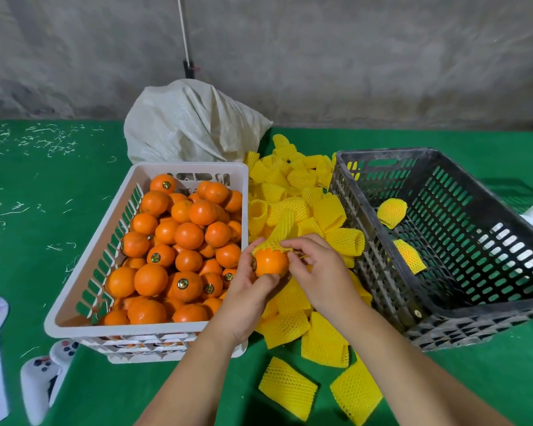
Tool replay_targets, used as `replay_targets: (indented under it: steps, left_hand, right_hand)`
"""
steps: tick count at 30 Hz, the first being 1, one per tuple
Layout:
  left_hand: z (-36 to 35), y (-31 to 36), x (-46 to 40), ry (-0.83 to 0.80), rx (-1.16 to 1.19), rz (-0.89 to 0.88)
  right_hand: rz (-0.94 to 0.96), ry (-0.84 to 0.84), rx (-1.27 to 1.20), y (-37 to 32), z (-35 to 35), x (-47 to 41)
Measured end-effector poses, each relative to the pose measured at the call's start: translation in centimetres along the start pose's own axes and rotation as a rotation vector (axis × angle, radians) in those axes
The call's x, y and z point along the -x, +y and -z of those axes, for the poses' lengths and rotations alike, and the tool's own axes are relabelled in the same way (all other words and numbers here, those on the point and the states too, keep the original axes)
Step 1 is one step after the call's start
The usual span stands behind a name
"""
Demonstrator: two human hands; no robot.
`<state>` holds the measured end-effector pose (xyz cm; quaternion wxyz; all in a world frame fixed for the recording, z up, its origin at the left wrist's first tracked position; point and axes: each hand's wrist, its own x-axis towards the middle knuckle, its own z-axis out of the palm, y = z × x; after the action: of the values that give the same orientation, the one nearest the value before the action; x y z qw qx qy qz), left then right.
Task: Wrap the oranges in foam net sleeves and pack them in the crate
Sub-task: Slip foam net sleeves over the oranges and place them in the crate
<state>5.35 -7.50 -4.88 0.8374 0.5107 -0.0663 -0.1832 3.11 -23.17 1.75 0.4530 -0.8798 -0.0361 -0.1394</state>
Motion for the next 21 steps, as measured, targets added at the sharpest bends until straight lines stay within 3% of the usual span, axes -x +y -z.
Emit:
replay_targets:
  steps: [3, 8, 12, 14, 18, 21]
  left_hand:
    - [-0.4, -0.3, 0.0, 0.069, -0.035, -0.059]
    - [-1.7, -0.2, -0.2, 0.201, -0.104, -0.196]
    - [-2.4, 0.3, -0.2, 0.295, -0.034, -0.153]
    - [-2.1, 0.6, -0.1, 0.256, -0.009, -0.12]
    - [-0.8, 0.6, 0.1, 0.068, -0.06, -0.092]
    - [-1.0, 0.2, 0.2, 0.114, -0.158, -0.177]
  right_hand:
    - [0.042, 0.057, 0.071, -0.5, 0.7, -0.1]
    - [0.297, 0.034, 0.099, -2.2, 0.6, 0.3]
    - [0.147, -0.01, 0.023, -1.2, 0.4, 0.7]
    - [0.12, -0.051, -0.021, -0.8, 0.4, 0.9]
    - [0.172, 0.026, 0.068, -0.6, 0.9, 0.1]
    - [0.142, 0.046, 0.124, -0.5, 0.9, -0.3]
